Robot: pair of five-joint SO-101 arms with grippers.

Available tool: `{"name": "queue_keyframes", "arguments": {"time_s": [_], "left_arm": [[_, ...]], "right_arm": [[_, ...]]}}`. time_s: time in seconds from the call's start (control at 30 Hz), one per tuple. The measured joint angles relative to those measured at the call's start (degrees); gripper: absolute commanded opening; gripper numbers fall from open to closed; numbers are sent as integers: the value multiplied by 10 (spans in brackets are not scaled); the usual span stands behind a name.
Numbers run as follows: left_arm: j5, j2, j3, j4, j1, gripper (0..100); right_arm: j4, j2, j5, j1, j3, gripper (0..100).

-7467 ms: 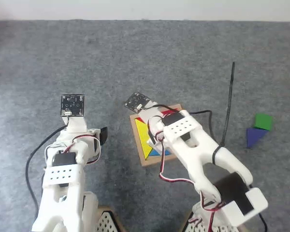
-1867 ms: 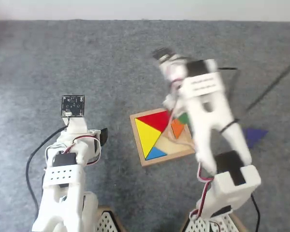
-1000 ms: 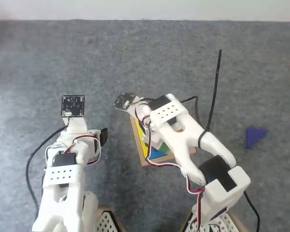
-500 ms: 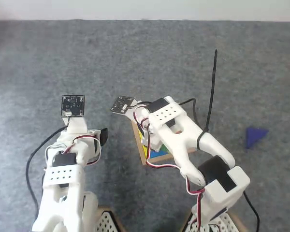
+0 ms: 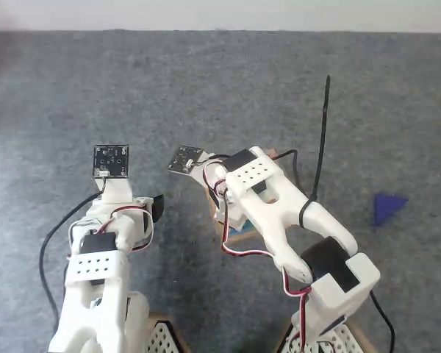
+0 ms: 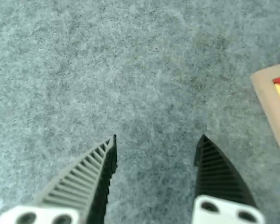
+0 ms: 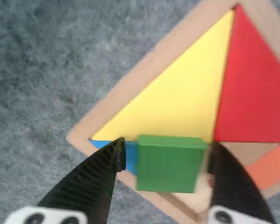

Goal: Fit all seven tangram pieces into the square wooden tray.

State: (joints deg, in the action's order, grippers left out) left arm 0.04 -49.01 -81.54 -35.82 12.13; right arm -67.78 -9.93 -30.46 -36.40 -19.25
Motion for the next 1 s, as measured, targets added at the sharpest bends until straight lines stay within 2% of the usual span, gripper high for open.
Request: {"name": "queue_keyframes", "arguments": {"time_s": [0.73,1.0], "left_arm": [[0,0,0,0,0,269],[0,0,0,0,0,269]], "right_arm": [[5,81,-1,-18,-33,396],[29,82,-1,19,-67,396]]}}
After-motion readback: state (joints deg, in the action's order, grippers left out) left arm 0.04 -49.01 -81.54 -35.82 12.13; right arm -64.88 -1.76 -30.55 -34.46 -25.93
